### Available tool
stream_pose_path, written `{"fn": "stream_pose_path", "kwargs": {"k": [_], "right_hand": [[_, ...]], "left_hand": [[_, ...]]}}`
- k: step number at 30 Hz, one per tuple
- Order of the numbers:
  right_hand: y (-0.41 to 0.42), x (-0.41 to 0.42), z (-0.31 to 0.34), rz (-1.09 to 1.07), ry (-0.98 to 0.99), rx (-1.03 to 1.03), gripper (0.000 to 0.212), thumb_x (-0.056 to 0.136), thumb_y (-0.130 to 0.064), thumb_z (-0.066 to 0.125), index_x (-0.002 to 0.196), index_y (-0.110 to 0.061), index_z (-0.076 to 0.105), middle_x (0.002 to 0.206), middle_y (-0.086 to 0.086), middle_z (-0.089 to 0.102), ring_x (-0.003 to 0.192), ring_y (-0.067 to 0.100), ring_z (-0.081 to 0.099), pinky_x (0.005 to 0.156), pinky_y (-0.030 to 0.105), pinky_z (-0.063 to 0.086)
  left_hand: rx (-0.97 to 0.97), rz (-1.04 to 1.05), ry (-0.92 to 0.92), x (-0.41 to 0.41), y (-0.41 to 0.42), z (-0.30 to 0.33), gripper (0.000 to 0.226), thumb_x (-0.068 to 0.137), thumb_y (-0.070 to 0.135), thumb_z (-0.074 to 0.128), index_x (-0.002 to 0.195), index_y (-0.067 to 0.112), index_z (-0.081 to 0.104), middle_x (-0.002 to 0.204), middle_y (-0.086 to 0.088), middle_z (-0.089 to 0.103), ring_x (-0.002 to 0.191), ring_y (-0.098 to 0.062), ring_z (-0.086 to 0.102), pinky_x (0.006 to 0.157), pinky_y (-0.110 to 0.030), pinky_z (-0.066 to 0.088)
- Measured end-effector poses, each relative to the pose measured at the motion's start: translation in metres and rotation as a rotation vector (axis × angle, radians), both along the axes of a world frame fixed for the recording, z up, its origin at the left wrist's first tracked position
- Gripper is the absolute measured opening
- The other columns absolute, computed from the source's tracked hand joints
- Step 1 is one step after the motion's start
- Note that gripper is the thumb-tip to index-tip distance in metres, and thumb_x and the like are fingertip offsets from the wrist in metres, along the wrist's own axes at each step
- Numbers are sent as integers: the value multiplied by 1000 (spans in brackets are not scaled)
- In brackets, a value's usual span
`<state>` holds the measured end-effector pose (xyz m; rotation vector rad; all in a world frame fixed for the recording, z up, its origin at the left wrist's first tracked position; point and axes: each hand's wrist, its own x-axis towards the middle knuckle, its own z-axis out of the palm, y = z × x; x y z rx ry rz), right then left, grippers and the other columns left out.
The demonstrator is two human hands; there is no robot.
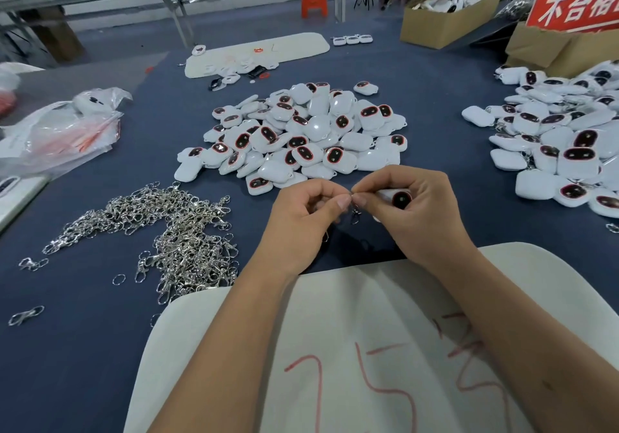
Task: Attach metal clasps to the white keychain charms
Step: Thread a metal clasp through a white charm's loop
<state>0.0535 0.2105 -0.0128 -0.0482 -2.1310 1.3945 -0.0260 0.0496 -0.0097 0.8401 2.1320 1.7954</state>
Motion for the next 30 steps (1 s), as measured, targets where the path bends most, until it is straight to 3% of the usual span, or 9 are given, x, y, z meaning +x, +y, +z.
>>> {"fn": "stream_pose_path", "kwargs": {"k": [4,12,30], "right_hand": [[4,-2,0,26,-12,-102,13,86,-10,85,84,-22,79,79,-12,77,73,-1,68,70,10,49],[3,-3,-1,20,0,-108,14,85,-11,86,84,-23,79,80,-12,77,75,-1,69,72,10,49],[3,-3,-2,52,17,-184,13,85,-8,86,85,-19,79,76,-12,76,71,-1,67,69,10,49]], "left_hand": [[42,-13,-48,-1,1,1,23,98,5,62,85,21,72,73,12,69,66,-3,59,68,-13,47],[82,-3,-90,1,2,3,17,97,3,64,87,14,74,70,10,69,63,-2,58,66,-12,47],[82,24,-97,1,3,3,17,96,5,66,86,16,74,70,11,70,62,0,59,65,-12,48]]}}
